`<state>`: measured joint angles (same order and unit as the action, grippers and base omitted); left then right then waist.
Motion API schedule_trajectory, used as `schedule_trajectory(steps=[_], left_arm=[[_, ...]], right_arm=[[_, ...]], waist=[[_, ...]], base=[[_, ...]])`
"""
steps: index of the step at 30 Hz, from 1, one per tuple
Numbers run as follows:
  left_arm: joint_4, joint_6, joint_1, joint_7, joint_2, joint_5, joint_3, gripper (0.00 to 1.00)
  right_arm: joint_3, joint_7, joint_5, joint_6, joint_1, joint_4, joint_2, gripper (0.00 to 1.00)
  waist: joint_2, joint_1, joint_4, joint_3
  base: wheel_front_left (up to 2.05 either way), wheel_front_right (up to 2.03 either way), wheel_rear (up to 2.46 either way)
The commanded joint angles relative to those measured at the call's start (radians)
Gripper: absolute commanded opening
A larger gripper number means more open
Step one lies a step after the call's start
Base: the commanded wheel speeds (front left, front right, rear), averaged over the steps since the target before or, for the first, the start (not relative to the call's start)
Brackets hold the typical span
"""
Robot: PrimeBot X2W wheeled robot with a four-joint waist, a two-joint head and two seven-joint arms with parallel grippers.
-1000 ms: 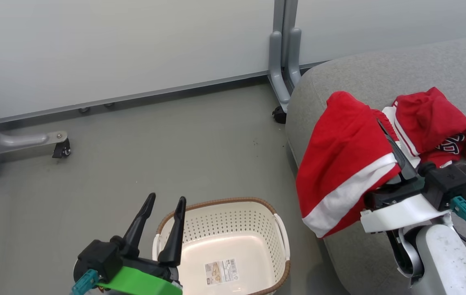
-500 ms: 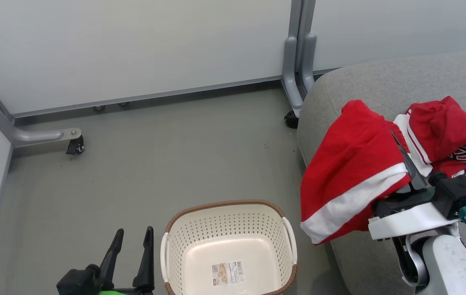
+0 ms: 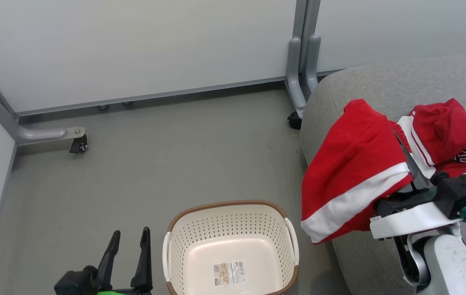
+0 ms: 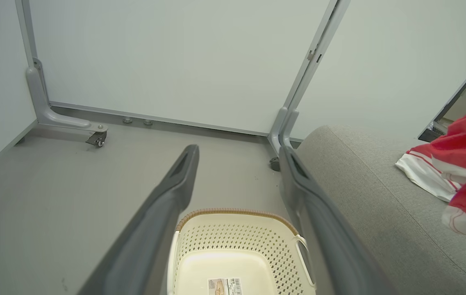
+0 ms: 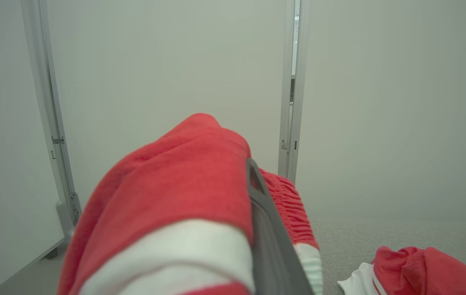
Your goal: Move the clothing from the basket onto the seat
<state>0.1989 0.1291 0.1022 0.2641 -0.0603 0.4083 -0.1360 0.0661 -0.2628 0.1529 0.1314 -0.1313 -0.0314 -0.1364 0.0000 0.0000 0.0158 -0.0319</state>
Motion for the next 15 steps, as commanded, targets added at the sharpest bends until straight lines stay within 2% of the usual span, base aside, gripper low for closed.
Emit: schedule_trajectory(steps=[1, 9, 15], left_arm=[[-0.002, 0.002, 0.009, 0.000, 0.000, -0.013, 0.003, 1.00], [0.000, 0.002, 0.012, 0.000, 0.000, -0.014, -0.004, 1.00], [-0.006, 0.002, 0.007, 0.000, 0.001, -0.009, -0.012, 1.00]], right_arm=[[-0.001, -0.003, -0.003, -0.002, 0.003, 0.002, 0.000, 0.00], [-0.001, -0.003, 0.001, -0.001, -0.011, 0.000, 0.000, 0.00], [-0.008, -0.003, -0.008, -0.001, -0.022, 0.008, -0.007, 0.00]], waist=[[0.0000, 0.0000, -0.001, 0.000], [0.0000, 0.0000, -0.019, 0.001], [0.0000, 0.0000, -0.075, 0.006]], base=[[0.00, 0.00, 0.00], [0.00, 0.00, 0.00], [0.00, 0.00, 0.00]])
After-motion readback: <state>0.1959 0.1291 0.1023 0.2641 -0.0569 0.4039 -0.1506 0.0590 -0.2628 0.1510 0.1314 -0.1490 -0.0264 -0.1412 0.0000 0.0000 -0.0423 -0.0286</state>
